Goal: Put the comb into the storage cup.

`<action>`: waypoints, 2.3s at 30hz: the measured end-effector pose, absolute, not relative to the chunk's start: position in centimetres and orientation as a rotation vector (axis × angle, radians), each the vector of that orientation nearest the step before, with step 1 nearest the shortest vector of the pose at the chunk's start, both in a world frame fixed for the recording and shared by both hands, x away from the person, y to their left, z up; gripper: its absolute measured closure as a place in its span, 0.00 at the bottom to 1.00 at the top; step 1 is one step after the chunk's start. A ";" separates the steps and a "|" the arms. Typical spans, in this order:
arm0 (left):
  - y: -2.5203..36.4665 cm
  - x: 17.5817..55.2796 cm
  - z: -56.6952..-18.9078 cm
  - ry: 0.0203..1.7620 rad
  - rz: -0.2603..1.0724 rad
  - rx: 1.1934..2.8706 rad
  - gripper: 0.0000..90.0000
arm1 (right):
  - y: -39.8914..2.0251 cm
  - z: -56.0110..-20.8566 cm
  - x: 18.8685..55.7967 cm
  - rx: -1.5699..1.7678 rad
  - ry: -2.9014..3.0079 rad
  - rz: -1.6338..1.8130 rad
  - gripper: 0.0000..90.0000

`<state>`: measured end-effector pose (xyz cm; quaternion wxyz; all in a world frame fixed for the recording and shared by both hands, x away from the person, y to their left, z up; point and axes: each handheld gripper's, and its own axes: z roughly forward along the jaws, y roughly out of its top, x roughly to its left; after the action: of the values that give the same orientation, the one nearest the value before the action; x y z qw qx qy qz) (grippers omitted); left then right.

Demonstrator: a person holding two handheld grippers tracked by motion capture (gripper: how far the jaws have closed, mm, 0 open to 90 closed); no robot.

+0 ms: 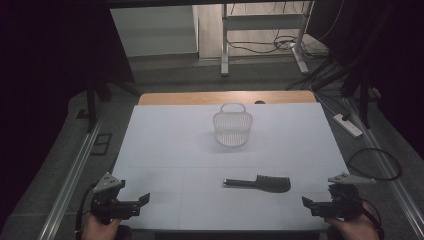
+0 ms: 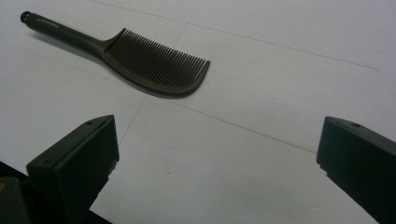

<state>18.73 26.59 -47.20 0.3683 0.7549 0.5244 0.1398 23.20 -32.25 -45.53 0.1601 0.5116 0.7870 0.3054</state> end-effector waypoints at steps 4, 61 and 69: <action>26.6 18.7 -47.2 1.349 0.359 1.933 0.00 | -32.3 -45.5 23.2 1.465 2.251 0.883 0.00; 26.9 18.8 -47.3 1.356 0.336 1.913 0.01 | -30.4 -44.3 25.1 1.230 2.357 0.997 0.00; 26.9 18.8 -47.3 1.361 0.331 1.905 0.01 | -29.7 -44.3 25.8 1.216 2.383 0.937 0.00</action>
<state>18.83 26.95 -47.28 0.3786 0.7457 0.5327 0.1294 25.84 -29.68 -44.32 0.1529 0.4240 0.8308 0.3265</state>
